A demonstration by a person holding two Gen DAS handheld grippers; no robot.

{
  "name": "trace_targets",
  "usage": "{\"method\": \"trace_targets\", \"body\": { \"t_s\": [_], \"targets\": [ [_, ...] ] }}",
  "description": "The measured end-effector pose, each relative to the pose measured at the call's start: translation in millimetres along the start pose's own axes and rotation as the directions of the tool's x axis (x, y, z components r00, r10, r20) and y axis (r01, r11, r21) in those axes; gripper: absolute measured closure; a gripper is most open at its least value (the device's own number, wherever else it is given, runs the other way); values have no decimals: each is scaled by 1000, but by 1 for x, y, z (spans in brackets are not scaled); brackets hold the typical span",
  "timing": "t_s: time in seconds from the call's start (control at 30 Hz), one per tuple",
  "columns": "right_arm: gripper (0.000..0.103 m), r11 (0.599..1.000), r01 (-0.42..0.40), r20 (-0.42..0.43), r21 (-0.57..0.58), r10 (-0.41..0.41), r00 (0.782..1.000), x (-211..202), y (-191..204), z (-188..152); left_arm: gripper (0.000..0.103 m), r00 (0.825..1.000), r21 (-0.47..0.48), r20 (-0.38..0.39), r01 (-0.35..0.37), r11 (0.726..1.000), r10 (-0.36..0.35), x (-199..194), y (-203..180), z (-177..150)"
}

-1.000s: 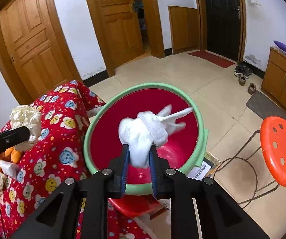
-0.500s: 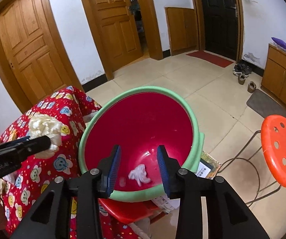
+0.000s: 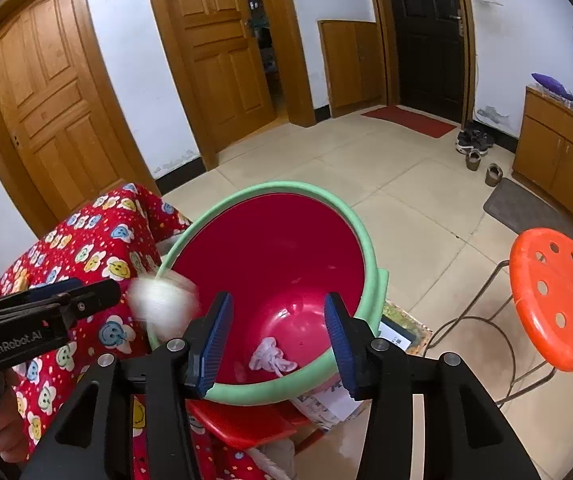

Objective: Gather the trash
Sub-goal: 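Move both open grippers back over the table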

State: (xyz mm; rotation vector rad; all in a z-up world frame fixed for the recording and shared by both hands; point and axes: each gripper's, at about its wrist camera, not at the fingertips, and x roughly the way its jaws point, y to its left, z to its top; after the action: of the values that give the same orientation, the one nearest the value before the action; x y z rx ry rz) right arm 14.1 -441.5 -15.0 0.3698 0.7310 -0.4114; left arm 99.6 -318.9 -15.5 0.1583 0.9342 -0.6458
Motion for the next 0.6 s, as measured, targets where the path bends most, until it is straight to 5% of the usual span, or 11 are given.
{"method": "trace_targets", "body": {
  "t_s": [0.6],
  "targets": [
    [37, 998, -57, 37, 2, 57, 998, -38, 28, -4, 28, 993, -126, 81, -80, 989, 91, -74, 42, -24]
  ]
}}
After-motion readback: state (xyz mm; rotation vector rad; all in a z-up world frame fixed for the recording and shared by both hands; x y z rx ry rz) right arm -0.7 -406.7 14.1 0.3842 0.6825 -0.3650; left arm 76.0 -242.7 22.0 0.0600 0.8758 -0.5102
